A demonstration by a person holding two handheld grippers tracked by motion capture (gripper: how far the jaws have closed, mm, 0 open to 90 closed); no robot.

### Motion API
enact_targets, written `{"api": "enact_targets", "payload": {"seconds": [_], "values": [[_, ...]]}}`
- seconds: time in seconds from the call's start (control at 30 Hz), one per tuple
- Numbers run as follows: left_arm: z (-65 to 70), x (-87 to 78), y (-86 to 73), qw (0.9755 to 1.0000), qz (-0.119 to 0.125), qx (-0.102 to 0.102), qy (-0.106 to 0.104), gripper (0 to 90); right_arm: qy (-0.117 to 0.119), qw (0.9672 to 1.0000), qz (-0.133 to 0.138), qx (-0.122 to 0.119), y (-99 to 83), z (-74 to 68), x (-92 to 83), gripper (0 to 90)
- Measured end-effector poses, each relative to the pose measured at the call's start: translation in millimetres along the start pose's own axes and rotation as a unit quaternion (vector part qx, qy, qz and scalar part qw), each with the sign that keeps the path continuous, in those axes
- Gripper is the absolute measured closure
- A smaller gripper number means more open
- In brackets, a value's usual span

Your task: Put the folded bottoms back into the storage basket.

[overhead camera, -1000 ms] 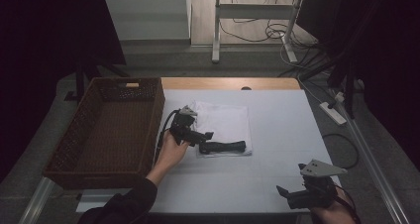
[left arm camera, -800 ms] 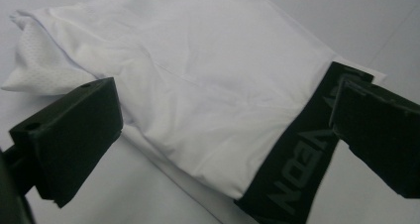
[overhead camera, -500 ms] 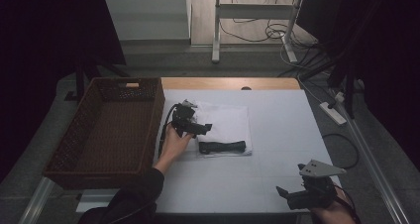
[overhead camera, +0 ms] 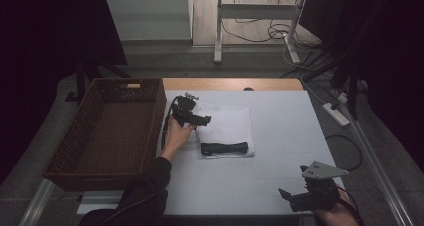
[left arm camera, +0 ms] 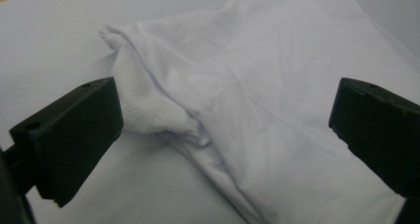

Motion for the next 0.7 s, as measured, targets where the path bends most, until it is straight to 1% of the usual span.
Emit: {"api": "enact_targets", "payload": {"seconds": [0.07, 0.17, 0.2, 0.3, 0.33, 0.4, 0.47, 0.57, 0.7], "values": [[-5.0, 2.4, 1.8, 0.9999, 0.000, -0.010, -0.004, 0.1, 0.001, 1.0000, -0.001, 0.000, 0.0, 0.1, 0.1, 1.2], [-10.8, 6.7, 3.8, 0.9999, -0.008, -0.010, 0.002, 0.1, 0.001, 1.0000, -0.002, -0.001, 0.1, 0.0, 0.3, 1.2], [-13.2, 9.6, 4.9, 0.9998, -0.011, -0.014, 0.008, 0.1, 0.002, 1.0000, -0.003, -0.001, 0.1, 0.0, 0.5, 1.3], [-14.4, 12.8, 6.1, 0.9997, -0.012, -0.019, 0.002, 0.1, 0.002, 1.0000, -0.004, 0.000, 0.2, -0.2, 0.6, 1.2], [-14.2, 14.7, 6.8, 0.9997, -0.012, -0.020, 0.003, 0.1, 0.001, 1.0000, -0.003, -0.001, 0.1, -0.4, 0.7, 1.2], [-14.4, 18.7, 8.3, 0.9998, -0.016, -0.013, 0.008, 0.1, 0.001, 1.0000, -0.003, -0.002, 0.1, -0.5, 0.6, 1.2], [-15.8, 21.4, 9.8, 0.9997, -0.019, -0.012, 0.012, 0.1, 0.001, 1.0000, -0.003, -0.002, 0.1, -0.4, 0.5, 1.2], [-19.9, 25.8, 13.0, 0.9995, -0.024, -0.016, 0.014, 0.2, 0.002, 1.0000, -0.003, -0.002, 0.0, -0.4, 0.5, 1.3], [-24.2, 32.3, 17.1, 0.9991, -0.031, -0.014, 0.024, 1.6, 0.002, 1.0000, -0.003, -0.002, 0.0, -0.4, 0.5, 1.3]]}}
Point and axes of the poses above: each handheld gripper's, and its own axes: x roughly forward along the jaws, y roughly out of its top, z roughly to its right, the point moved 2 cm from there along x, roughly forward along the jaws, and after that the axes turned 12 degrees about y, right-handed, at the moved point
